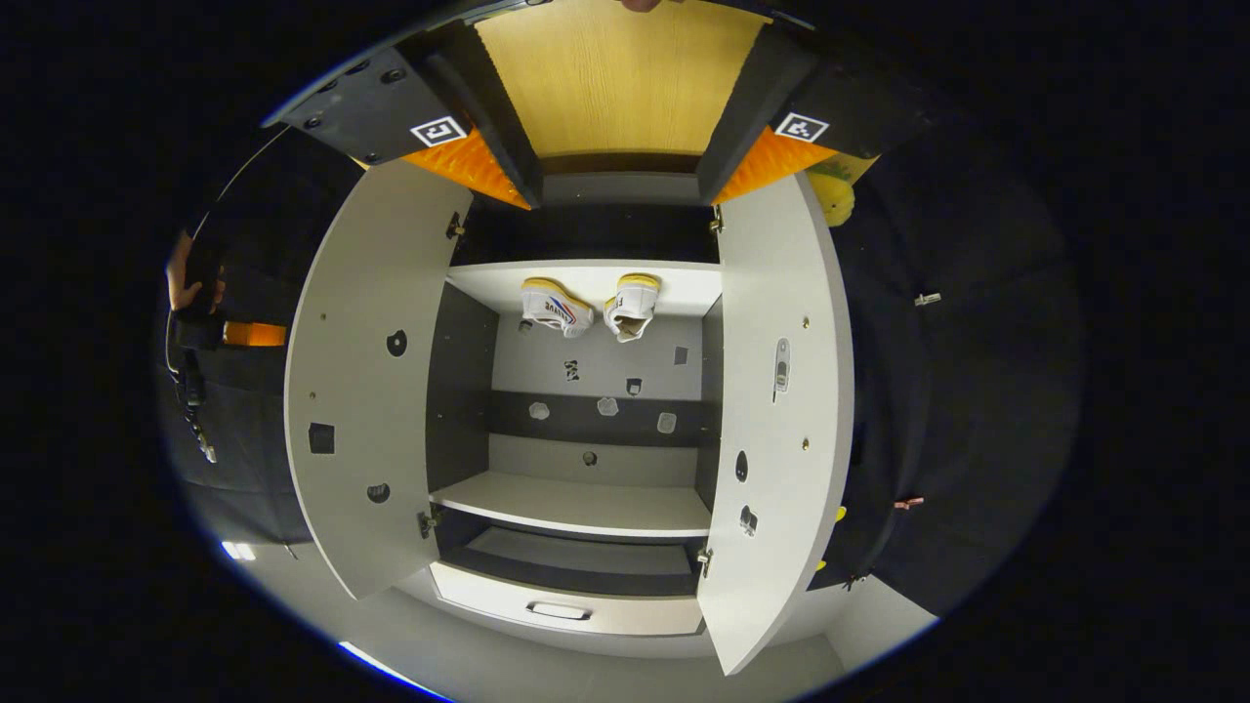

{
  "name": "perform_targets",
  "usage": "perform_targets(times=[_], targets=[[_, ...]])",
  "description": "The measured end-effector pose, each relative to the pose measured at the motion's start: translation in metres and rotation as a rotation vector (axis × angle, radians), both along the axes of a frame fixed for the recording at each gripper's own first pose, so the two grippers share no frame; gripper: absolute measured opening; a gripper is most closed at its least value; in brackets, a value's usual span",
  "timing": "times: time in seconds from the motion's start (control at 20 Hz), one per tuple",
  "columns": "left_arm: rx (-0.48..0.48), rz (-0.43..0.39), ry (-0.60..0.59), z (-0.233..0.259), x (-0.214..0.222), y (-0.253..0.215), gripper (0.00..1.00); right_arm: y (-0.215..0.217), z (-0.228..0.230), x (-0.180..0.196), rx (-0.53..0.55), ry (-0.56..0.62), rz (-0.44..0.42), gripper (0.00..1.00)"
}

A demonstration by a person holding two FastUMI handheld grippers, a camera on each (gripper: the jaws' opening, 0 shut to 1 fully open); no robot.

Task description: Grab one shoe with the right hand and put it into the shoe cabinet, grab the other shoe with the left hand and put it into the shoe cabinet; then close the right door with the right hand and the left door with the left hand.

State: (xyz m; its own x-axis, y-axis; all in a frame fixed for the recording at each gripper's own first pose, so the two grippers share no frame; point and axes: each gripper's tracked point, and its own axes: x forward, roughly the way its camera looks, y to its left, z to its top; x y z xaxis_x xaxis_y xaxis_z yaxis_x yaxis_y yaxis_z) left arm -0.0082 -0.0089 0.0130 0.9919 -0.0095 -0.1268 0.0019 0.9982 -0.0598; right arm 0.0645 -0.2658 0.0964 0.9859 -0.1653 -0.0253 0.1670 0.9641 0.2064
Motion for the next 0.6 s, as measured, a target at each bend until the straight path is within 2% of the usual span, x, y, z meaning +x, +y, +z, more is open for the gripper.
perform_targets(times=[0.1,0.3,0.6], targets=[[-0.003,0.036,0.017,-0.006,-0.006,0.0,0.99,0.007,0.006,0.016,0.016,-0.013,0.032,0.98],[-0.021,0.102,0.034,-0.013,-0.016,0.005,0.98,0.026,0.008,0.042,-0.018,-0.014,0.101,0.98],[-0.006,0.099,0.054,-0.019,-0.02,0.021,0.99,0.027,0.011,0.041,-0.075,-0.022,0.045,0.97]])
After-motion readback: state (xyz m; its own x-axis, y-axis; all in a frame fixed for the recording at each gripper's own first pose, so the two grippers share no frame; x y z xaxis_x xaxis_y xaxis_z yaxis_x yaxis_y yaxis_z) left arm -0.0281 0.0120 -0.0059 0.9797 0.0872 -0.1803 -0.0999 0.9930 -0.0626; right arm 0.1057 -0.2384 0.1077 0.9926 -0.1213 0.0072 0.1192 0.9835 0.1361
